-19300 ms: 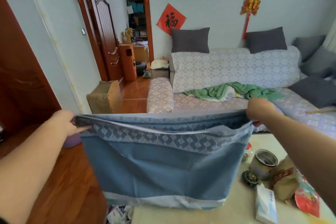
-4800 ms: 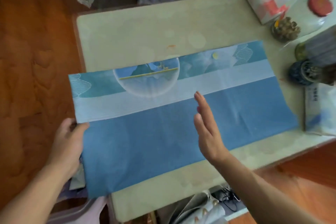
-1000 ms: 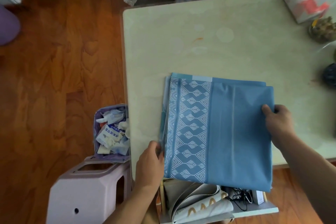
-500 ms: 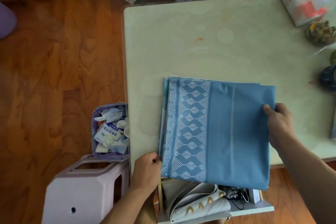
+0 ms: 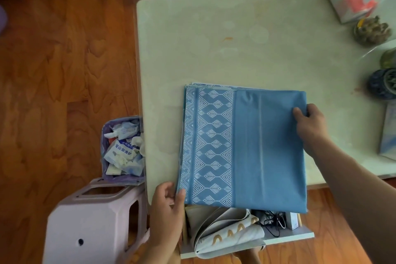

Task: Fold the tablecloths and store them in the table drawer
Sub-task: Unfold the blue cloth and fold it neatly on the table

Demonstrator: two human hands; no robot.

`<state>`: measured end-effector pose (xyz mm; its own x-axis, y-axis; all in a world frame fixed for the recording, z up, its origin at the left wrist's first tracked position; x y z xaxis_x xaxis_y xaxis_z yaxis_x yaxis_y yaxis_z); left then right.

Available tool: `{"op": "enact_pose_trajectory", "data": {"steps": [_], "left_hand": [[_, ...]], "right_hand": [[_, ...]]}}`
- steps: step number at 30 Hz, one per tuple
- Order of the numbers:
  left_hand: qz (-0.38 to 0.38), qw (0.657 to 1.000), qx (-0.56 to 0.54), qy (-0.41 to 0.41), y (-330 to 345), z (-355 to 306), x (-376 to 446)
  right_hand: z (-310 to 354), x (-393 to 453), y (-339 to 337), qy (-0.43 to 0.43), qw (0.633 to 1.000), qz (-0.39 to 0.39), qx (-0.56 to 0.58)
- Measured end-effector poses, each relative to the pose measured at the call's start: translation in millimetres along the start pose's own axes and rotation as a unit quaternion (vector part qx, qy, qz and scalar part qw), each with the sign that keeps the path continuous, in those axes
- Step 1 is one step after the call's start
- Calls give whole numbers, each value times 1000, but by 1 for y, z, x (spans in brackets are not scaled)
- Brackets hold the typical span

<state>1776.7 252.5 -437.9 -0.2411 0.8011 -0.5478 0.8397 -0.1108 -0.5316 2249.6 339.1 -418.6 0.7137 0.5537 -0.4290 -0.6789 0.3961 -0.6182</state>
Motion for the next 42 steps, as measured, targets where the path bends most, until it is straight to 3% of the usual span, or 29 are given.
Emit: {"op": "enact_pose_trajectory", "data": {"steps": [3, 6, 10, 12, 15, 16, 18, 20, 21, 22, 25, 29, 32, 34, 36, 38, 42], "left_hand": [[-3, 1000, 16, -9, 0, 1, 5], [1, 997, 80, 17, 3, -6, 8], [-13, 987, 159, -6, 1, -3, 18], [-39, 958, 276, 69, 2, -23, 17], [0, 868, 387, 310, 44, -84, -3], [32, 835, 392, 385, 65, -105, -9], [75, 782, 397, 475, 103, -136, -6], [92, 745, 424, 507, 134, -154, 17], [94, 729, 445, 512, 144, -156, 32], [91, 719, 460, 512, 149, -155, 48], [75, 723, 471, 500, 144, -143, 81], [101, 702, 471, 524, 142, -142, 79], [169, 616, 492, 591, 132, -129, 62], [210, 536, 502, 646, 114, -108, 45], [253, 473, 523, 663, 96, -87, 37], [276, 459, 538, 651, 88, -82, 40], [295, 435, 554, 646, 90, -73, 28]], "right_hand": [[0, 9, 5, 16, 1000, 9, -3], [-2, 19, 7, 38, 998, 6, -56], [-9, 31, 7, 46, 991, -12, -127], [-9, 34, 5, 37, 989, -23, -140], [7, 20, -4, -39, 988, -63, -133], [20, 6, -6, -113, 978, -87, -153], [47, -42, 6, -321, 913, -109, -226], [41, -86, 44, -490, 818, -18, -302], [26, -90, 57, -524, 777, 30, -346], [10, -79, 62, -522, 758, 61, -387], [-31, -18, 45, -423, 762, 96, -481], [-42, -4, 41, -410, 751, 101, -508], [-13, -39, 34, -512, 734, 52, -444], [-16, -86, 32, -644, 649, 86, -395], [-46, -114, 23, -682, 581, 165, -414], [-76, -111, 9, -643, 568, 208, -469], [-98, -102, 4, -574, 576, 263, -520]]}}
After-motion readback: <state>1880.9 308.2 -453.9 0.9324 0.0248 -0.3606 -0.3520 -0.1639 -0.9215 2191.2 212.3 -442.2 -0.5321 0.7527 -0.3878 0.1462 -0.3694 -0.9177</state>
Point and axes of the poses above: each hand's wrist, its own x-axis towards the middle knuckle, its own y-axis out of the palm, z = x × y, the point moved 10 cm from there along x, towards the middle knuckle, and after that the axes turned 2 degrees about -z, right-handed, at the moved point
